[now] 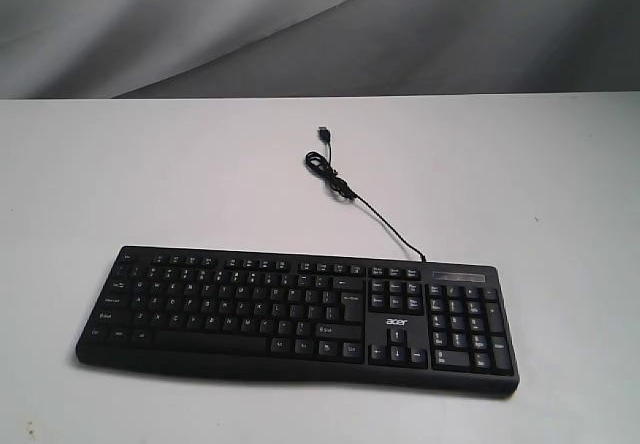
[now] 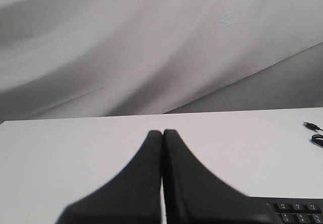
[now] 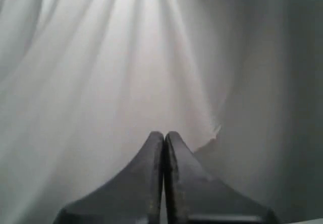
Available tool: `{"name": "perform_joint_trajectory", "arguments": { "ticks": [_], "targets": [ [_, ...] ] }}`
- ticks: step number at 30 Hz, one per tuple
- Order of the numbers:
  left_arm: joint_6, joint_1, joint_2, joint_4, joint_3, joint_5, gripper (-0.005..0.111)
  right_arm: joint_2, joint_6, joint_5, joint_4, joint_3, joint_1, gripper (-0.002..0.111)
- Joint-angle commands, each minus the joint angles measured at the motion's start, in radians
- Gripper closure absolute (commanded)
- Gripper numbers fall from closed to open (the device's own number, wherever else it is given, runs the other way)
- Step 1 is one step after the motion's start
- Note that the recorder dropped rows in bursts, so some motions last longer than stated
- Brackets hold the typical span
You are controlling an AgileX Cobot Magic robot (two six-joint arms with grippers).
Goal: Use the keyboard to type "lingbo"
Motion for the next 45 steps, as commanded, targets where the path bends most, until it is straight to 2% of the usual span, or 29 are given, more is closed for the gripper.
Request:
{"name": "perform_joint_trajectory", "arguments": {
  "ticks": [1,4,6,8,9,10,12,14,17,19,22,29,33,35,40,45],
  "targets": [
    [-0.002,-0.007,-0.005,0.000,0.005,-0.010,0.106,0.378,0.021,0.047,-0.164,-0.255,0.000,0.108],
    [-0.002,-0.007,-0.005,0.000,0.005,-0.010,0.106,0.631,0.019,0.213,-0.251,-0.480,0.009,0.108],
    [-0.002,-0.007,-0.005,0.000,0.005,-0.010,0.106,0.826,-0.057,0.443,-0.349,-0.669,0.048,0.108],
    [-0.002,-0.007,-0.005,0.000,0.005,-0.010,0.106,0.976,-0.116,0.814,-0.467,-0.843,0.120,0.108],
    [-0.002,-0.007,-0.005,0.000,0.005,-0.010,0.106,1.048,-0.140,0.974,-0.494,-0.932,0.152,0.108],
    [-0.002,-0.007,-0.005,0.000,0.005,-0.010,0.106,1.112,-0.221,1.052,-0.465,-0.992,0.176,0.108],
    [-0.002,-0.007,-0.005,0.000,0.005,-0.010,0.106,1.199,-0.547,0.985,-0.208,-1.037,0.221,0.108],
    [-0.002,-0.007,-0.005,0.000,0.005,-0.010,0.106,1.248,-1.001,0.864,0.256,-1.037,0.266,0.108],
    [-0.002,-0.007,-0.005,0.000,0.005,-0.010,0.106,1.295,-1.497,0.903,0.794,-1.037,0.313,0.108],
    [-0.002,-0.007,-0.005,0.000,0.005,-0.010,0.106,1.333,-1.799,1.012,1.071,-1.037,0.347,0.108],
    [-0.002,-0.007,-0.005,0.000,0.005,-0.010,0.106,1.390,-2.019,1.086,1.282,-1.015,0.405,0.108],
    [-0.002,-0.007,-0.005,0.000,0.005,-0.010,0.106,1.464,-2.221,0.979,1.379,-0.866,0.579,0.108],
    [-0.002,-0.007,-0.005,0.000,0.005,-0.010,0.106,1.468,-2.407,0.855,1.539,-0.761,0.655,0.108],
    [-0.002,-0.007,-0.005,0.000,0.005,-0.010,0.106,1.468,-2.462,0.842,1.609,-0.743,0.670,0.108],
    [-0.002,-0.007,-0.005,0.000,0.005,-0.010,0.106,1.468,-2.421,0.871,1.612,-0.732,0.673,0.108],
    [-0.002,-0.007,-0.005,0.000,0.005,-0.010,0.106,1.497,-2.425,0.822,1.617,-0.709,0.688,0.108]
  ]
}}
